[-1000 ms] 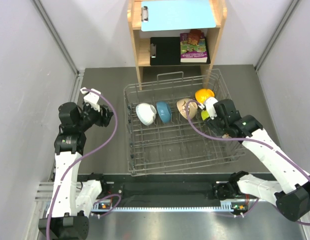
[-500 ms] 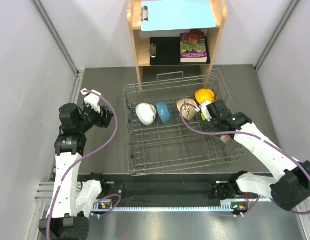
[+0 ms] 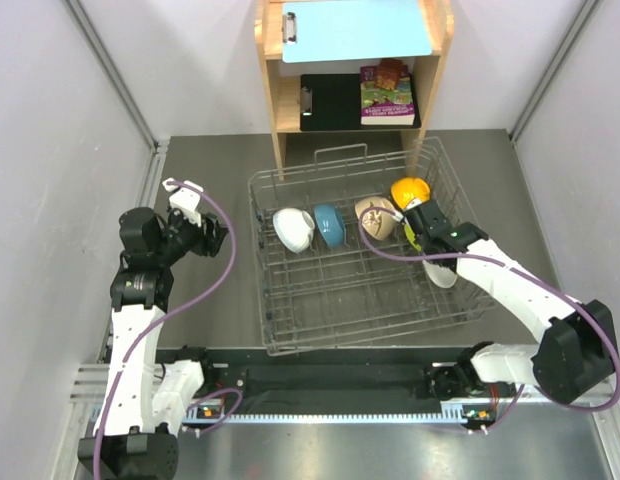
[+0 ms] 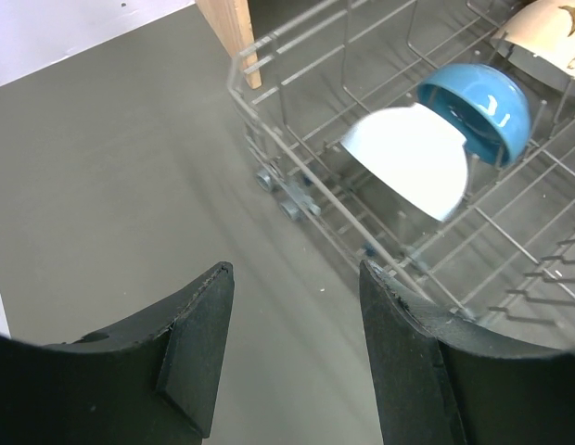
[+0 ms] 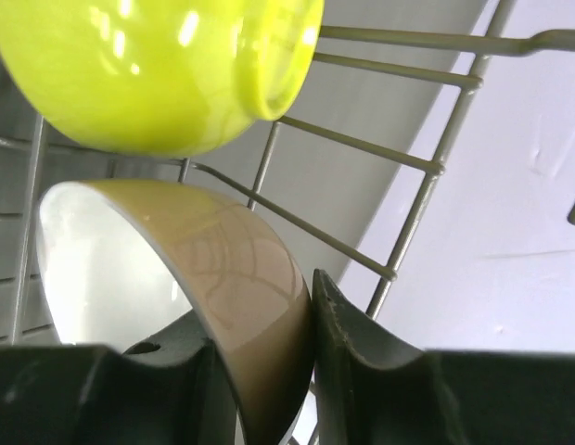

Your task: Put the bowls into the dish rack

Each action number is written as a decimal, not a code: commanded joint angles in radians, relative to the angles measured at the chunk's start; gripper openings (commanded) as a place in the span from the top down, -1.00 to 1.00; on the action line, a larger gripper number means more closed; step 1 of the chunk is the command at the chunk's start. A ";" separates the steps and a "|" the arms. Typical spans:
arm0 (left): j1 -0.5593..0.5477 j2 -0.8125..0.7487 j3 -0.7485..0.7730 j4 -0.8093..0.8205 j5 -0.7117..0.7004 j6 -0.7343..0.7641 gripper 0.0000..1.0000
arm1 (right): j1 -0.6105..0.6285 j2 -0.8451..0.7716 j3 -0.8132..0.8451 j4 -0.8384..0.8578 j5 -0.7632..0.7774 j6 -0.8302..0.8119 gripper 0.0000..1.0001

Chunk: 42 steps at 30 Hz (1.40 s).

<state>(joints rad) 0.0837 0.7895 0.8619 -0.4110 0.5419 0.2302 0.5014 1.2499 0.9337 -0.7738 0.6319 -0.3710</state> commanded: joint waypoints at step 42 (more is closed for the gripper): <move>0.028 -0.027 -0.043 -0.005 -0.152 0.083 -0.23 | 0.215 0.129 -0.065 0.294 0.485 -0.342 1.00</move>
<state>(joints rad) 0.1024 0.7860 0.8371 -0.4206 0.3985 0.2920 0.7036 1.3666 0.8948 -0.5697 1.0008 -0.6342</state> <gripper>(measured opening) 0.616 0.303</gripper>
